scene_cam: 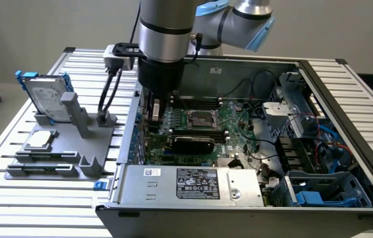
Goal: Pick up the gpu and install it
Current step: 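Press down on the gpu until it lock into place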
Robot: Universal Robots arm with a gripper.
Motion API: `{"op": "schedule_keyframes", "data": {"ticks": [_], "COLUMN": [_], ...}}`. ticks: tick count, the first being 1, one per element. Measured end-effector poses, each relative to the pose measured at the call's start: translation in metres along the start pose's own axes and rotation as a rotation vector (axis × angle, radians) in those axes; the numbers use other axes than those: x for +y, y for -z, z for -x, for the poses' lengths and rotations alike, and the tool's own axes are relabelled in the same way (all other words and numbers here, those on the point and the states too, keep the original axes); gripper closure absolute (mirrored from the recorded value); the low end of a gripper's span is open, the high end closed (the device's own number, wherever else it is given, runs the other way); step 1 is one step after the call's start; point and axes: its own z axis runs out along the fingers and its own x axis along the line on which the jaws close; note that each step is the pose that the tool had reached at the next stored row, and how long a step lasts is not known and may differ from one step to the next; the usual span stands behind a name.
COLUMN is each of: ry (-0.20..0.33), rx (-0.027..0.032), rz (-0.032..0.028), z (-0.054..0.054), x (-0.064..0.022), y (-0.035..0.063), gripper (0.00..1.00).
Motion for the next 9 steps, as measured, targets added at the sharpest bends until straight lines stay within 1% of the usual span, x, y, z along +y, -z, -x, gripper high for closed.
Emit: {"op": "schedule_keyframes", "data": {"ticks": [2,7,8,9], "ry": [0.0,0.002,0.002,0.003], "rx": [-0.0001,-0.0007,-0.0006,-0.0007], "rz": [0.0091,0.0367,0.0412,0.044], "z": [-0.0001,-0.0002,-0.0003,-0.0003], "x": [0.0004,0.0007,0.0007,0.0008], "y": [0.0012,0.003,0.0033,0.0036], "gripper": [0.89,0.89,0.89,0.89]}}
